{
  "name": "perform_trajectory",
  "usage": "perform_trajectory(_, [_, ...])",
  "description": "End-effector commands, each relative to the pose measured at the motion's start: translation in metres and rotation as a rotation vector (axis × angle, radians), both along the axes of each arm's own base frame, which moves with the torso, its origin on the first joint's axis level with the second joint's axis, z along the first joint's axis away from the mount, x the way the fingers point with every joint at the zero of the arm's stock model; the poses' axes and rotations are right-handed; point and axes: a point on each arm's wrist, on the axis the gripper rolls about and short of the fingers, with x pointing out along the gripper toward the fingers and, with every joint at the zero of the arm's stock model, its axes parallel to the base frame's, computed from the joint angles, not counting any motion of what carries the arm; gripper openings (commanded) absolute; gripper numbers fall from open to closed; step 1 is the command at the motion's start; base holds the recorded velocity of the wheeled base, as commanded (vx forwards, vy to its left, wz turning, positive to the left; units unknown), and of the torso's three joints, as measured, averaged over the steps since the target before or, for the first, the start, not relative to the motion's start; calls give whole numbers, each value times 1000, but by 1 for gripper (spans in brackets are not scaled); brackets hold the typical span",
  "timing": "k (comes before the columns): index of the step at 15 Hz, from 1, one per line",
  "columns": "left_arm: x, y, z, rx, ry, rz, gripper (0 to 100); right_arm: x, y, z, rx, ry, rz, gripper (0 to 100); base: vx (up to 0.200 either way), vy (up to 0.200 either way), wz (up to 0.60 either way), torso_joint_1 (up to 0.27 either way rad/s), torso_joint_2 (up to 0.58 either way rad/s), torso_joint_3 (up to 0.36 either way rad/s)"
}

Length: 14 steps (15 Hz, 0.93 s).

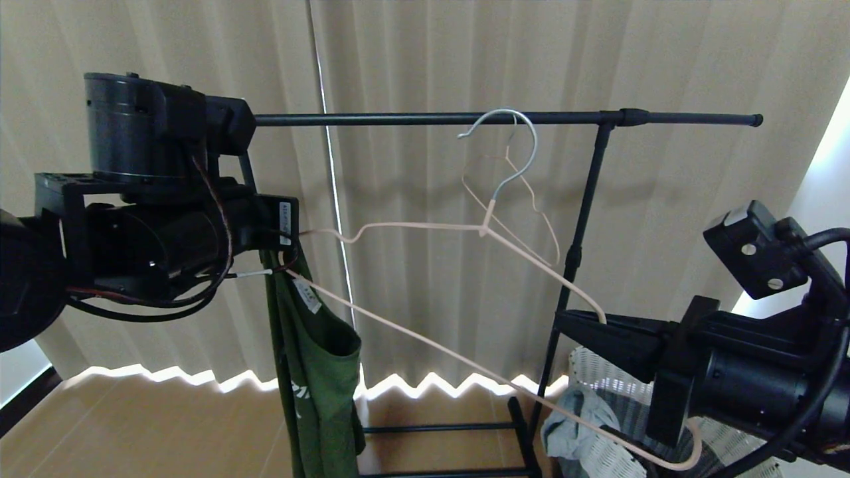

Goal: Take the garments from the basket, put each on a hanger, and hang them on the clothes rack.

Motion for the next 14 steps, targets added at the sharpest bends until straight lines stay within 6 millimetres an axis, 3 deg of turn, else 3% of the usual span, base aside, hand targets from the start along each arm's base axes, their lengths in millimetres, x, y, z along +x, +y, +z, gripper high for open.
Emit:
perform_trajectory(1, [-2,-2,1,3,-3,5,0,6,6,-1,-8,7,-2,0,0,0,0,0,0,0])
perform_trajectory(10, [-15,0,-1,5,0,-6,0,28,23,3,-12,10,-28,0,0,0,0,0,0,0])
perform_trajectory(14, [-17,-6,-1,-35,-1,-17,0,39,36,-9,-48,45,-20,0,0,0,0,0,0,0])
